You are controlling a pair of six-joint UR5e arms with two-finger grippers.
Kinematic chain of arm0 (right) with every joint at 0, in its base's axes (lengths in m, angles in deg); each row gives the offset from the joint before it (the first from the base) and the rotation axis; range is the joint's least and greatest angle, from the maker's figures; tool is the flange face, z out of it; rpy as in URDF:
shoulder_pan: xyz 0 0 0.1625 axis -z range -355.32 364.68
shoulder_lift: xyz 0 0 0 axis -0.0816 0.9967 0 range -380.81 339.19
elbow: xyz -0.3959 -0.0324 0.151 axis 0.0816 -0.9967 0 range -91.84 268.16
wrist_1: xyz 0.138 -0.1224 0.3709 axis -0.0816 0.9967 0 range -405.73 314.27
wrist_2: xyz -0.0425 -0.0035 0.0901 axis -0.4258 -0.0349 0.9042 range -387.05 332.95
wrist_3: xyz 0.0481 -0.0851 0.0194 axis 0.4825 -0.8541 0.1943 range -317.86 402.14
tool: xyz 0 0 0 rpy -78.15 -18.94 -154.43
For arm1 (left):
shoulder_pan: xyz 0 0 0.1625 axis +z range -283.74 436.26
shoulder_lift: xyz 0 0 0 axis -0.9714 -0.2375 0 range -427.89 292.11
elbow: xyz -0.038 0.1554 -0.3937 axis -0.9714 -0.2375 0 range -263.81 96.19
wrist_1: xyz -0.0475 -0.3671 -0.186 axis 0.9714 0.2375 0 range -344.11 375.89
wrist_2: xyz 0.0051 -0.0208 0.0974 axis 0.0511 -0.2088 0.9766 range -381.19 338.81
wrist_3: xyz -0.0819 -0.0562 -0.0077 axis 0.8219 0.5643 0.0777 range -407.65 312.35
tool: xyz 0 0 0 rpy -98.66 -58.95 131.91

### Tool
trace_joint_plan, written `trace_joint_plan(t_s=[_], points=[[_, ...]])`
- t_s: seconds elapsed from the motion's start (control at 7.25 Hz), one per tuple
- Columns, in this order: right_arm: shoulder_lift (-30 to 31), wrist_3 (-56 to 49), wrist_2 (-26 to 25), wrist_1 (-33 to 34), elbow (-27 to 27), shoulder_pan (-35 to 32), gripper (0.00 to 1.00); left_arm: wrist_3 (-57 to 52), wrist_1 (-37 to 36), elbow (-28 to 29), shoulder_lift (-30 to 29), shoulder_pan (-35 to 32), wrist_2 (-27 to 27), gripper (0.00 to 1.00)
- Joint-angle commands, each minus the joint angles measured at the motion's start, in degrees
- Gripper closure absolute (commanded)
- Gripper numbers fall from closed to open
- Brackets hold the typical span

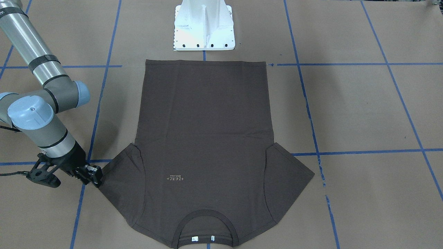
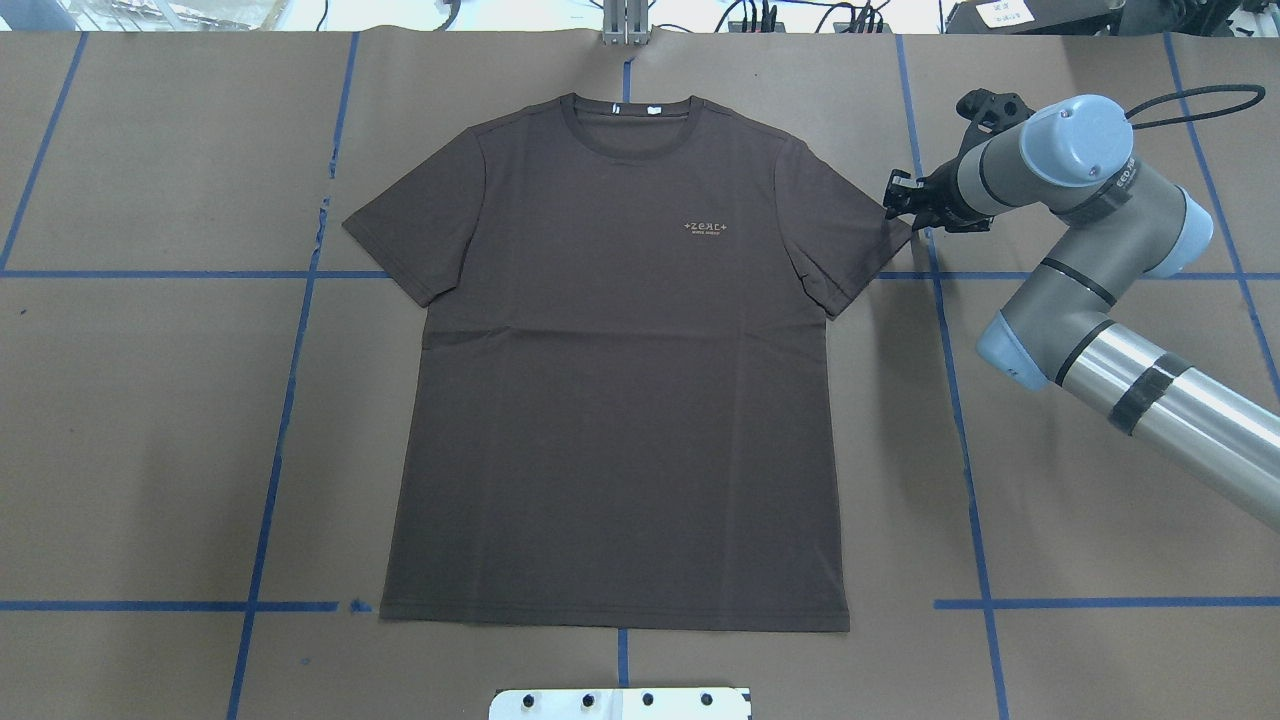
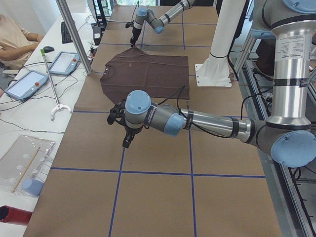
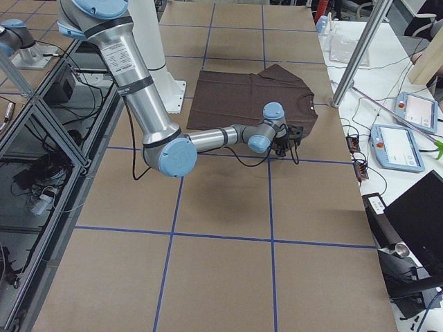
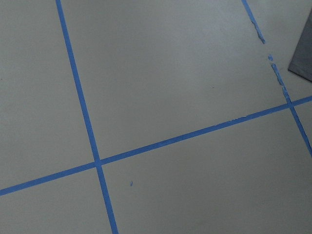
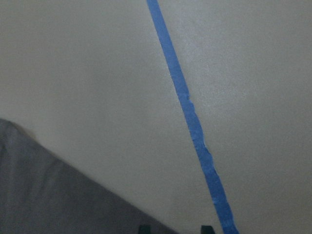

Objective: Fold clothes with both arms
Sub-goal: 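Move the right gripper to the sleeve nearest it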

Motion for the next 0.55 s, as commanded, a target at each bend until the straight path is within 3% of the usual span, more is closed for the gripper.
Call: trace_joint_plan(t_s=[0.0, 0.14, 0.28, 0.41], points=[[0.05, 0.14, 0.00, 0.05, 0.10, 0.30, 0.93, 0.00, 0.00, 0.00, 0.04, 0.00, -0.04, 0.00], [-0.04, 0.14, 0.09, 0.14, 0.10, 0.30, 1.00, 0.00, 0.00, 0.00, 0.04, 0.00, -0.04, 0.00], [-0.12, 0.14, 1.13, 0.31, 0.19, 0.30, 1.00, 0.00, 0.00, 0.00, 0.04, 0.00, -0.04, 0.00], [0.57, 0.14, 1.58, 0.23, 0.19, 0.12, 0.87, 0.00, 0.00, 0.00, 0.04, 0.00, -0.13, 0.00]])
